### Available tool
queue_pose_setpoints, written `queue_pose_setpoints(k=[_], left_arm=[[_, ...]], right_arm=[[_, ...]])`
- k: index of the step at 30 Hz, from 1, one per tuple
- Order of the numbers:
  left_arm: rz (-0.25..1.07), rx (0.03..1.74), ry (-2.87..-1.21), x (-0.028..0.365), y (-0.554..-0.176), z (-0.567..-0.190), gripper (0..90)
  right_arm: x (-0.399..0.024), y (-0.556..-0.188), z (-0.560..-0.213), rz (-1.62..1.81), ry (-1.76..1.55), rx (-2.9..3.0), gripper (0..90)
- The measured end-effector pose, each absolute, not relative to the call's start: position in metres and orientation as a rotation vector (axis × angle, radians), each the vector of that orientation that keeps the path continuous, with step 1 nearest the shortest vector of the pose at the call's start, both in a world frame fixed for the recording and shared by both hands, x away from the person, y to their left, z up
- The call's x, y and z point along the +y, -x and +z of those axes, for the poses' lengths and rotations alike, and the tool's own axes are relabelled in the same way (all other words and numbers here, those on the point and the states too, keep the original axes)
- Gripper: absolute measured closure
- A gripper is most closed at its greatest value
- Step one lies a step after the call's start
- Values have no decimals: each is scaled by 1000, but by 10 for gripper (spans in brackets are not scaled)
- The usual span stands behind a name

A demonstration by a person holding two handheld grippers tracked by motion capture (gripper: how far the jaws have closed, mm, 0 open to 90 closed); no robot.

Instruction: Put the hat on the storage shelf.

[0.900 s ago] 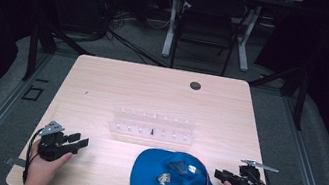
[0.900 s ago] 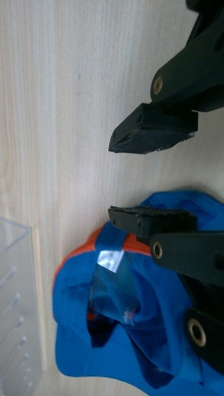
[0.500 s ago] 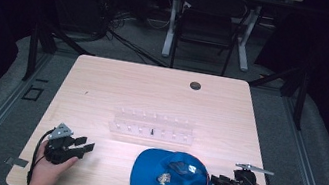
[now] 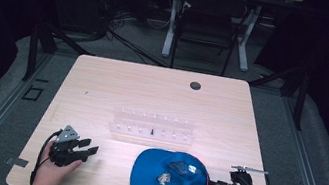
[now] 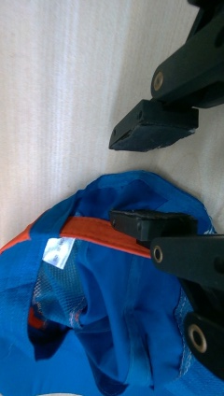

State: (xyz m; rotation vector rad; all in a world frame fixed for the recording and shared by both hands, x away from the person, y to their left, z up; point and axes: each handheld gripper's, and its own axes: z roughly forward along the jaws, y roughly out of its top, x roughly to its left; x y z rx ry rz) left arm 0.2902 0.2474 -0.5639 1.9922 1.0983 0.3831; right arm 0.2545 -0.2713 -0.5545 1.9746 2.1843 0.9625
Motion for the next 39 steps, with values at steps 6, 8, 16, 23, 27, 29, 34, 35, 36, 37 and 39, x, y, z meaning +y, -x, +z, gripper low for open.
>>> queue_pose_setpoints(k=[6, 8, 16, 23, 27, 29, 34, 35, 36, 37, 39], left_arm=[[393, 1097, -1985, 248, -290, -564, 549], [386, 1104, -1980, 248, -290, -564, 549], [392, 1107, -1987, 248, -290, -565, 550], [399, 1109, -1986, 248, -290, -565, 551], [398, 1112, -1983, 250, -290, -565, 552], [400, 1116, -1979, 250, -290, -564, 553], [401, 1121, -1976, 251, -290, -564, 555], [401, 1120, -1978, 251, -289, -564, 558], [399, 1120, -1978, 251, -289, -564, 558], [399, 1122, -1976, 251, -289, -564, 558], [400, 1122, -1972, 251, -289, -564, 560]], right_arm=[[-269, -256, -559, 982, -1995, 2207, 594], [-268, -257, -560, 975, -1983, 2226, 597], [-261, -258, -560, 940, -1958, 2250, 673], [-259, -261, -562, 924, -1951, 2259, 830], [-261, -264, -561, 978, -1954, 2260, 887], [-263, -265, -559, 970, -1947, 2270, 890], [-265, -271, -555, 961, -1932, 2290, 895], [-264, -272, -553, 945, -1926, 2297, 895], [-264, -274, -551, 929, -1913, 2313, 895], [-263, -276, -548, 906, -1907, 2325, 895], [-263, -281, -543, 882, -1898, 2340, 896]])
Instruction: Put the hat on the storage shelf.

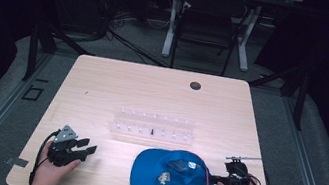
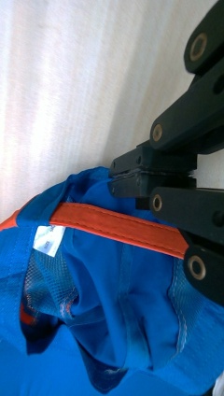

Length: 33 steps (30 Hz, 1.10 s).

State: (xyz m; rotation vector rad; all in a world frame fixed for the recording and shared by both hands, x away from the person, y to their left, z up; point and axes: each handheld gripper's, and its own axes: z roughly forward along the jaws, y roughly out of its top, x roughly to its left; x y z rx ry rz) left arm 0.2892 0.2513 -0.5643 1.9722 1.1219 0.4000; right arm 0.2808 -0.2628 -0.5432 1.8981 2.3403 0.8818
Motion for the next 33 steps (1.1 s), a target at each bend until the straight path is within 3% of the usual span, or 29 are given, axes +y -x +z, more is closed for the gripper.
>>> queue_pose_setpoints(k=[22, 33], left_arm=[[407, 1115, -1978, 250, -287, -565, 561], [404, 1115, -1983, 249, -288, -565, 562]], right_arm=[[-263, -310, -475, 703, -1796, 2457, 898], [-256, -315, -459, 624, -1768, 2481, 898]])
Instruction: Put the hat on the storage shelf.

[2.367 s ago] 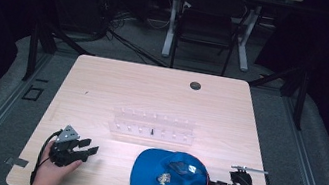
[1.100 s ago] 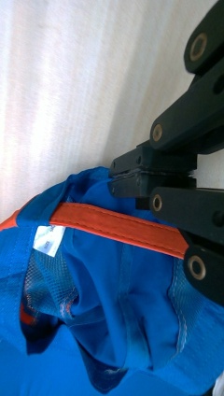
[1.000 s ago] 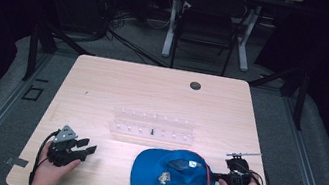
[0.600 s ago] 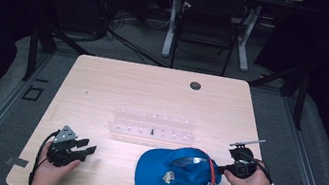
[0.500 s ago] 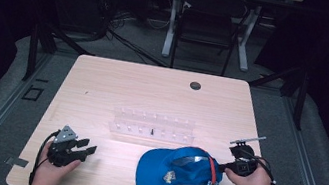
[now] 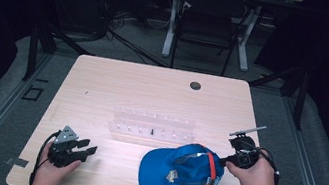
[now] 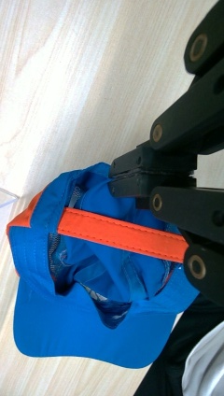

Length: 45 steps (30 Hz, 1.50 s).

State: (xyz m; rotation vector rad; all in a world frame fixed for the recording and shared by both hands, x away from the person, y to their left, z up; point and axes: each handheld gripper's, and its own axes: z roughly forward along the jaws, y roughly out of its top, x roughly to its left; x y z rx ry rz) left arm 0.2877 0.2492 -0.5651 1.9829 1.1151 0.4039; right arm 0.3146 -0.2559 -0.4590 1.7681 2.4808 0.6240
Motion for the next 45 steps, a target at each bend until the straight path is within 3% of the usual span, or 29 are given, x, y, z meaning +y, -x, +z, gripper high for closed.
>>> queue_pose_setpoints(k=[22, 45], left_arm=[[397, 1117, -1986, 249, -288, -566, 562], [407, 1118, -1977, 250, -287, -565, 562]], right_arm=[[-248, -323, -424, 529, -1833, 2505, 898], [-240, -330, -380, 837, -1954, 2584, 900]])
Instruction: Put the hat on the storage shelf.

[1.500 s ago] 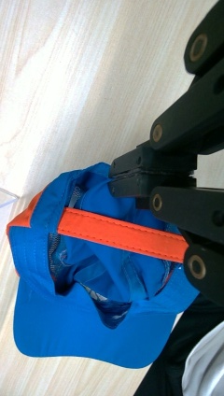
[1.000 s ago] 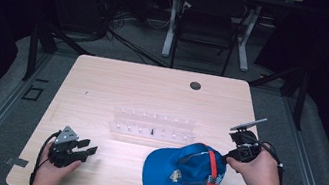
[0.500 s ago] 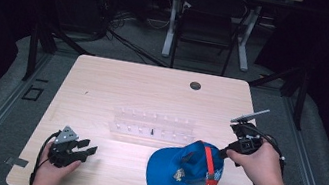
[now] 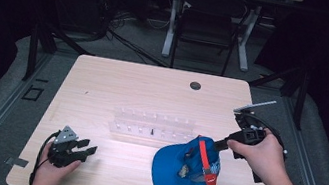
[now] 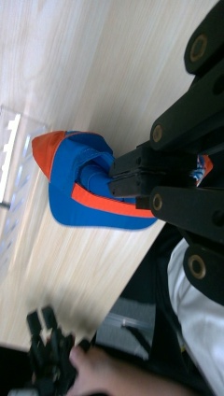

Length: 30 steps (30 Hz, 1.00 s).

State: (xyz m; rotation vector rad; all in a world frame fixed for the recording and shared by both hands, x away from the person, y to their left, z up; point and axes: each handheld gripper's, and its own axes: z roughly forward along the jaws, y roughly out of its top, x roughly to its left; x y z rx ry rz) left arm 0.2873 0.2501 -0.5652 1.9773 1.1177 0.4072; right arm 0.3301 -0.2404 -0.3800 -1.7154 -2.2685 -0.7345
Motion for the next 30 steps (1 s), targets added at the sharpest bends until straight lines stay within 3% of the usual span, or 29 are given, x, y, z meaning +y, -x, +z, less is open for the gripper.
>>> queue_pose_setpoints(k=[18, 30], left_arm=[[405, 1121, -1976, 250, -287, -565, 562], [404, 1120, -1985, 250, -288, -566, 562]], right_arm=[[-231, -330, -356, -989, 1537, -2075, 900], [-200, -338, -336, -1078, 1407, -2043, 900]])
